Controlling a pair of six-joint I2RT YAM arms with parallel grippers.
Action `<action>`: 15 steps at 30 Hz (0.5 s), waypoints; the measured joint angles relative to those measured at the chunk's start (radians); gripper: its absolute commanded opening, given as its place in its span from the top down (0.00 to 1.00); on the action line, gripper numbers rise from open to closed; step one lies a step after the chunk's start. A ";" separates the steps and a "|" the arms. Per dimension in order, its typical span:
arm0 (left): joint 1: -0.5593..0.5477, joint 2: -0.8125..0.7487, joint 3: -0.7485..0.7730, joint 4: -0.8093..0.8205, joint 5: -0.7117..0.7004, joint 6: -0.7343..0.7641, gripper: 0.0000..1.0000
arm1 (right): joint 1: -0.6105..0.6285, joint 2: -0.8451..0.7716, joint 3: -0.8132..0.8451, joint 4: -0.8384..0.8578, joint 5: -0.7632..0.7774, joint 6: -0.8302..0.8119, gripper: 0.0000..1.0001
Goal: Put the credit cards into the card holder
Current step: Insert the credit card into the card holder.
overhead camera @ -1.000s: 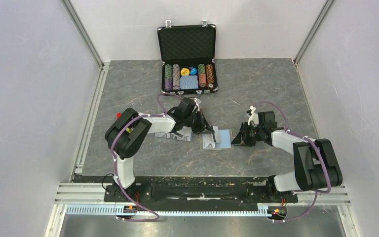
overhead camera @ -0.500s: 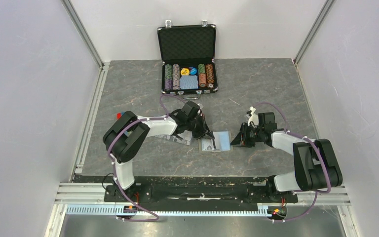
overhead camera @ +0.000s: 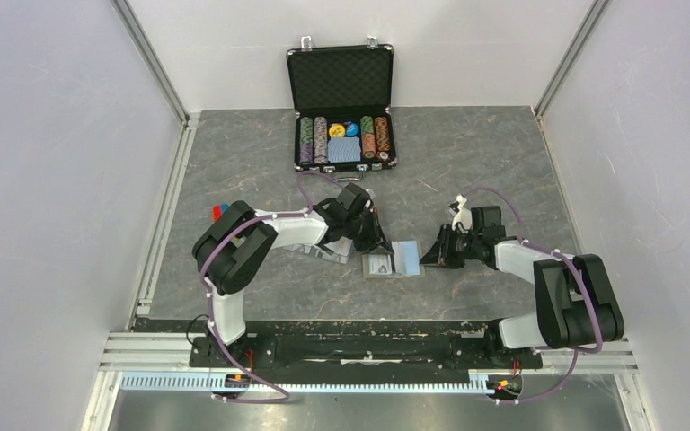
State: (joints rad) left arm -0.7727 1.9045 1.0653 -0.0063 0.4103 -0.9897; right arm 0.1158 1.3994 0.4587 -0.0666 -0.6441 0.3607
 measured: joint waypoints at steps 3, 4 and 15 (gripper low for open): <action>-0.006 0.000 0.005 -0.010 -0.013 0.000 0.98 | -0.002 0.000 -0.005 0.010 -0.006 0.005 0.78; -0.008 0.001 0.010 -0.016 -0.018 0.000 0.96 | -0.003 0.000 -0.008 0.013 -0.007 0.006 0.78; -0.058 0.027 0.120 -0.208 -0.102 0.075 0.54 | -0.002 -0.005 -0.027 0.026 -0.032 0.011 0.78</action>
State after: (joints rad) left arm -0.8310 1.9316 1.1851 -0.2138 0.3080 -0.9150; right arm 0.1139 1.3941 0.4320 -0.0410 -0.6765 0.3721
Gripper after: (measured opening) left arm 0.385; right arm 0.218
